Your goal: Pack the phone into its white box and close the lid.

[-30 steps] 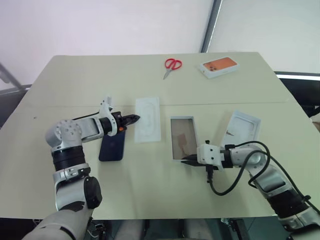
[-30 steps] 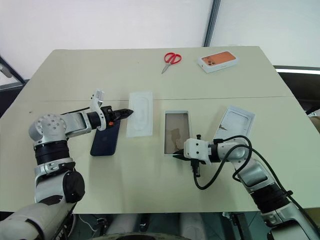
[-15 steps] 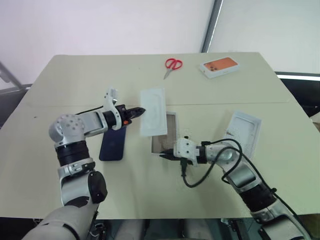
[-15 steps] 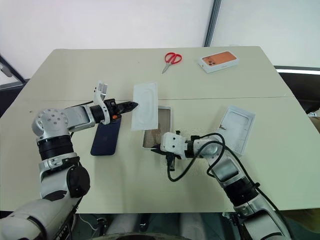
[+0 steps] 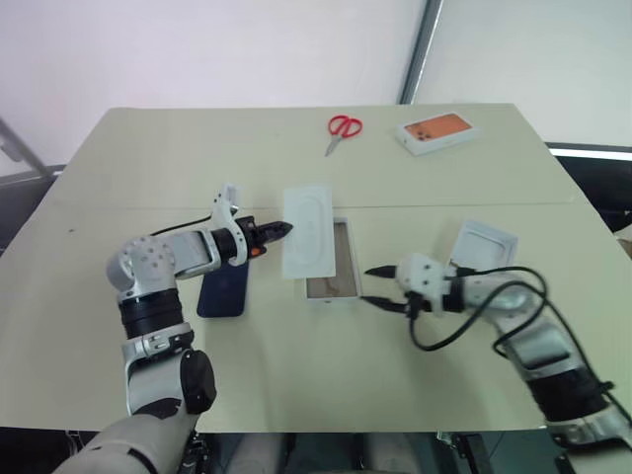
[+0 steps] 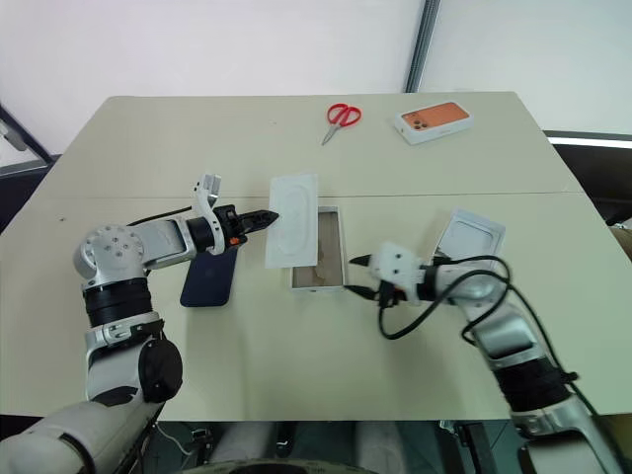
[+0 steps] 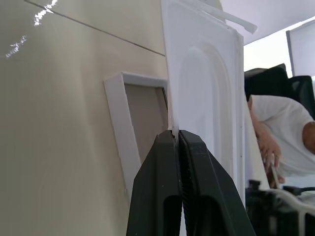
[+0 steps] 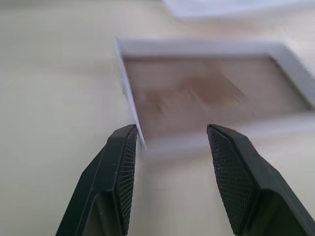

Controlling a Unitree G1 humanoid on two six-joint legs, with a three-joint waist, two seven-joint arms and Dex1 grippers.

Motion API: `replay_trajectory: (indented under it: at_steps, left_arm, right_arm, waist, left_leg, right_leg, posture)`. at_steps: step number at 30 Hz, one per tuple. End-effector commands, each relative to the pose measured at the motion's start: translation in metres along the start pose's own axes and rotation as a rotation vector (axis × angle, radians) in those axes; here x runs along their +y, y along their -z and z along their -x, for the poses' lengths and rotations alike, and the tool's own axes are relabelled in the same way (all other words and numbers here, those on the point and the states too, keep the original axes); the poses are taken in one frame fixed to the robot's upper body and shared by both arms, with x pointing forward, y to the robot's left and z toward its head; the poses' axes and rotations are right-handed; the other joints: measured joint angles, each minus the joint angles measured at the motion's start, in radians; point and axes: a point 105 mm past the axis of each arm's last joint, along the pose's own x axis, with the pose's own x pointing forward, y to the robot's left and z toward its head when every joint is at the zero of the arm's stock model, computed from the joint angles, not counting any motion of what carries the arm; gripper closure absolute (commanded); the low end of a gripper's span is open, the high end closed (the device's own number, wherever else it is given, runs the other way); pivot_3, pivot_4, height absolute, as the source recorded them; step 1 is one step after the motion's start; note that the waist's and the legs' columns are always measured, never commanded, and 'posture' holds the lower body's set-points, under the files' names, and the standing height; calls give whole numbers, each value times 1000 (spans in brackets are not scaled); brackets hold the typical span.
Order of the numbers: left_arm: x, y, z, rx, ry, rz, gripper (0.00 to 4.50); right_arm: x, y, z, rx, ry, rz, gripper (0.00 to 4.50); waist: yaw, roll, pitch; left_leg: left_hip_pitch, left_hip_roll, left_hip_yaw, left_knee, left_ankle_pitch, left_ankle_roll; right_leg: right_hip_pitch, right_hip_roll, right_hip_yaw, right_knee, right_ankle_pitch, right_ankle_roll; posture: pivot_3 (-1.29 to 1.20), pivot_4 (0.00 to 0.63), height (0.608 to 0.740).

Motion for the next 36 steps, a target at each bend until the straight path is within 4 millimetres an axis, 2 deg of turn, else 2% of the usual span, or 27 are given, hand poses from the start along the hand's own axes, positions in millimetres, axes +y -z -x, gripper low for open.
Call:
replay_trajectory:
  at_steps: [1, 4, 7, 11, 20, 24, 30, 36]
  left_arm:
    - [-8, 0, -2, -12, 17, -26, 4500]
    - [-5, 6, -6, -1, -7, -22, 4500]
    - [-5, 9, -9, 1, -9, -17, 4500]
    - [-1, 16, -15, 0, -56, -7, 4500]
    - [-3, 27, -20, 13, -70, -2, 4500]
    - [-8, 28, -23, 20, -51, 4, 3059]
    - [-12, 23, -19, 17, -32, -6, 208]
    - [-20, 23, -12, 57, 23, -27, 208]
  right_arm:
    - [-7, -10, 13, -52, 45, 1, 2144]
    - [-13, 3, 21, -4, 87, 23, 2144]
    - [-19, 0, 23, -27, 114, -11, 2144]
    - [-27, 2, 22, -21, 164, 40, 2144]
    - [-22, 4, 15, -11, 152, 79, 2144]
    - [-21, 3, 12, -26, 156, 63, 2092]
    - [-19, 2, 10, -33, 156, 56, 2092]
    - [-26, -12, 4, -100, 187, 37, 2092]
  waist:
    - [-3, 0, 0]
    - [-5, 0, 0]
    - [-2, 0, 0]
    - [0, 0, 0]
    - [-1, 0, 0]
    - [0, 0, 0]
    - [-1, 0, 0]
    - [-2, 0, 0]
  left_leg:
    - [0, 0, 0, 0, 0, 0]
    - [0, 1, 0, 0, 0, 0]
    - [0, 1, 1, 0, 0, 0]
    - [0, 0, 1, 0, 0, 0]
    - [0, 0, 1, 0, 0, -1]
    - [0, 0, 1, 0, 0, -1]
    - [0, 0, 1, 1, 1, -1]
    - [0, 0, 1, 0, 1, -1]
  right_leg:
    - [0, 1, 0, 0, 0, 0]
    - [-1, 1, 0, 0, 0, 0]
    - [0, 1, 0, 0, 0, 0]
    - [0, 0, 0, 0, 0, 0]
    - [0, 1, 0, 0, 0, 0]
    - [0, 0, 0, 0, 0, 0]
    - [0, 1, 0, 0, 0, 0]
    - [0, 1, 0, 0, 0, 0]
  posture:
    - [0, 150, 740]
    - [0, 150, 740]
    - [0, 150, 740]
    - [0, 150, 740]
    - [0, 150, 740]
    - [0, 150, 740]
    - [0, 150, 740]
    - [0, 150, 740]
